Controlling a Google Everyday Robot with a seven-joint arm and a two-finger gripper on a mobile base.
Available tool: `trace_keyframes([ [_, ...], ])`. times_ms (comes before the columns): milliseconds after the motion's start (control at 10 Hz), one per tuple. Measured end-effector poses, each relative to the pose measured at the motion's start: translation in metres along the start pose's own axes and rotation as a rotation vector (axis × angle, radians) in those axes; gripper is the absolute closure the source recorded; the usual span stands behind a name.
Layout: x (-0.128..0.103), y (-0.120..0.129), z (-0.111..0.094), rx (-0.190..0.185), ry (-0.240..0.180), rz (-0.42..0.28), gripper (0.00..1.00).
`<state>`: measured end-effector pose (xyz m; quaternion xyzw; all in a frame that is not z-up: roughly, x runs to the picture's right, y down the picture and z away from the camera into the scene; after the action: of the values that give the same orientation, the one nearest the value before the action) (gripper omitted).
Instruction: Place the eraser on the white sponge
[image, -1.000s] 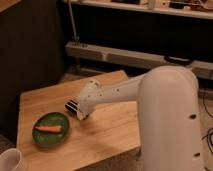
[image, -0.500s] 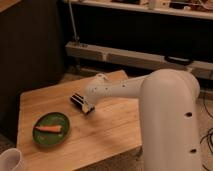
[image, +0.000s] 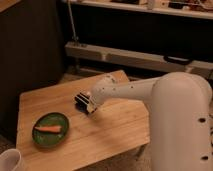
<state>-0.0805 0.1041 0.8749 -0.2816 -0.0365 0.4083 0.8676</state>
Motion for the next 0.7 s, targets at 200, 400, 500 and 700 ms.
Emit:
trace_keyframes([
  [200, -0.001, 0.004, 0.002, -0.015, 0.014, -0.012, 0.89],
  [400, -0.002, 0.009, 0.009, -0.025, 0.040, -0.022, 0.69],
  [500, -0.003, 0.011, 0.013, -0.030, 0.050, -0.026, 0.58],
  [700, -0.002, 0.011, 0.016, -0.033, 0.062, -0.023, 0.38],
])
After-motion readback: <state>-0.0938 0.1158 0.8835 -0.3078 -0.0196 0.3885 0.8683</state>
